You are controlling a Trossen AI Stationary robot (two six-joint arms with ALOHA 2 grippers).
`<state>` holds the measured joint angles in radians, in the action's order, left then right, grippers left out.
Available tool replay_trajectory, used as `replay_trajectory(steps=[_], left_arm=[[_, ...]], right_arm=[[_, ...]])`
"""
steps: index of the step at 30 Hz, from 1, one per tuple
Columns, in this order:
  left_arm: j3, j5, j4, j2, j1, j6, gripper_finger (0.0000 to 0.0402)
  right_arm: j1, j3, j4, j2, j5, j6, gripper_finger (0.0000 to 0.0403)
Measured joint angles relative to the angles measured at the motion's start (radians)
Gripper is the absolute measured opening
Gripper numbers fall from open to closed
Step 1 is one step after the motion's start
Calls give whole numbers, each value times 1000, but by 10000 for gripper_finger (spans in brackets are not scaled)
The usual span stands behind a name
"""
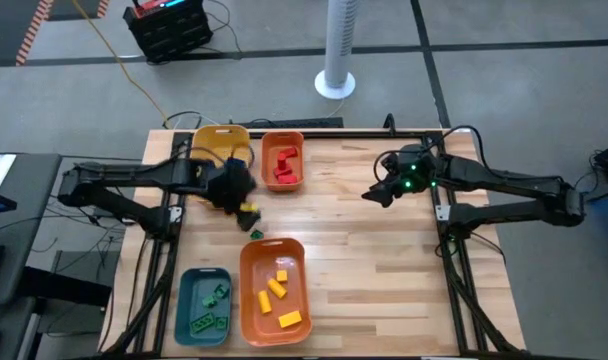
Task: Sort blocks
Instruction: Put the green game piece into the blue bin
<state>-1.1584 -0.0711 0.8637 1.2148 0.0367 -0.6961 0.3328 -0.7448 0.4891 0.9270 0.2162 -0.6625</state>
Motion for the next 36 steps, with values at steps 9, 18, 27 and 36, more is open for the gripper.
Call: replay_trajectory(steps=[9,18,27,36], left_arm=[[0,-165,191,0,-438,-166,130],[40,82,171,50,-877,-331,130],[181,28,1,112,-916,-436,130],[258,-29,-71,112,-915,-470,130]], right_arm=[[-13,0,44,-6,22,47,306],[-13,0,41,-7,13,49,306],[6,0,27,-7,-9,16,306],[24,0,29,-7,-9,15,306]])
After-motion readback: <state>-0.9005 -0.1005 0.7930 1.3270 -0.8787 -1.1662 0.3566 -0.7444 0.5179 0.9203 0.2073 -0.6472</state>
